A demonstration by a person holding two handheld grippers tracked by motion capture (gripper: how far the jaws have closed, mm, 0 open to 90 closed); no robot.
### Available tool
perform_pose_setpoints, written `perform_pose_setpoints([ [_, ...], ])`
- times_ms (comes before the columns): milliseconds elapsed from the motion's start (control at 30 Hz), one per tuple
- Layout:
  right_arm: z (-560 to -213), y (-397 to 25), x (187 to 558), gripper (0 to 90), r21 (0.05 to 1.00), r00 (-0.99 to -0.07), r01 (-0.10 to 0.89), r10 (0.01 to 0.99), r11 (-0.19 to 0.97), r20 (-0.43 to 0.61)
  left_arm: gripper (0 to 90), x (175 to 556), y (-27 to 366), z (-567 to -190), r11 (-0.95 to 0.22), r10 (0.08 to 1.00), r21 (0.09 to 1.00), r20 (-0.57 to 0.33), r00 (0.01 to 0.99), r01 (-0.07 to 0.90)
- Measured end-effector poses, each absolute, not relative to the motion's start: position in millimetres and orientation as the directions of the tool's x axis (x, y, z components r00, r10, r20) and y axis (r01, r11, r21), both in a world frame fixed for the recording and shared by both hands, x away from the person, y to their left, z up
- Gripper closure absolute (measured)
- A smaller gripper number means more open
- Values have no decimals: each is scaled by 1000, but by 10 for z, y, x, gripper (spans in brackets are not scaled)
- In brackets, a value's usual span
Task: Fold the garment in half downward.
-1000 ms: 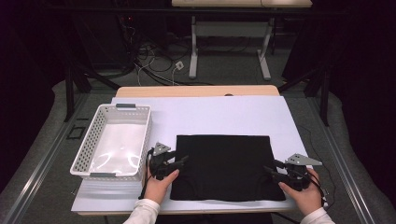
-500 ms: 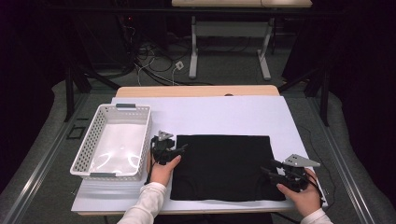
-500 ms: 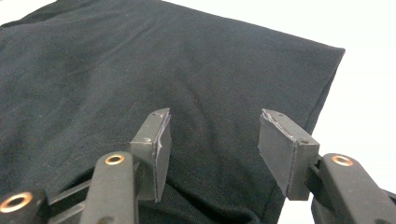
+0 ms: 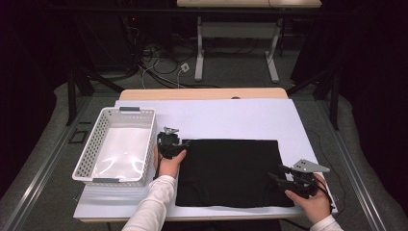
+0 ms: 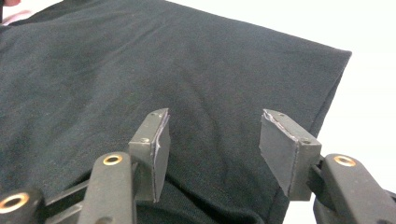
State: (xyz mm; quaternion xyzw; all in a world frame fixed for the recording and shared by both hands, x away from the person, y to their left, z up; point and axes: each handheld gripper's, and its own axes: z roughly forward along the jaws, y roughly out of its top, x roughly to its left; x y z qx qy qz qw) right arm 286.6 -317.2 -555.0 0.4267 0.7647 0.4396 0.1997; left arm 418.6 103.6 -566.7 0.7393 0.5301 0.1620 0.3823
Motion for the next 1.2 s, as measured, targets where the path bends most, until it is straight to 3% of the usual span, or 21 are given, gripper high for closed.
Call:
perform_pose_setpoints([
  [133,-5541,-3159,2863,431,845,-564,468,823,257,62,566,4165,983,-5648,-202,910,725,-110,401,658],
  [433,-5509,-3072,2832,420,851,-583,449,811,271,49,852,4169,994,-5647,-169,881,709,-202,427,684],
  [700,-5392,-2814,2740,404,859,-645,406,763,311,29,877,4175,1063,-5615,-119,870,696,-271,412,708],
  [1033,-5284,-2453,2636,371,872,-714,335,700,356,-11,879,4106,1043,-5372,-134,852,732,-259,455,668],
  [1200,-5255,-2239,2645,368,873,-741,350,670,340,36,878,4078,1006,-5246,-130,837,743,-273,474,657],
])
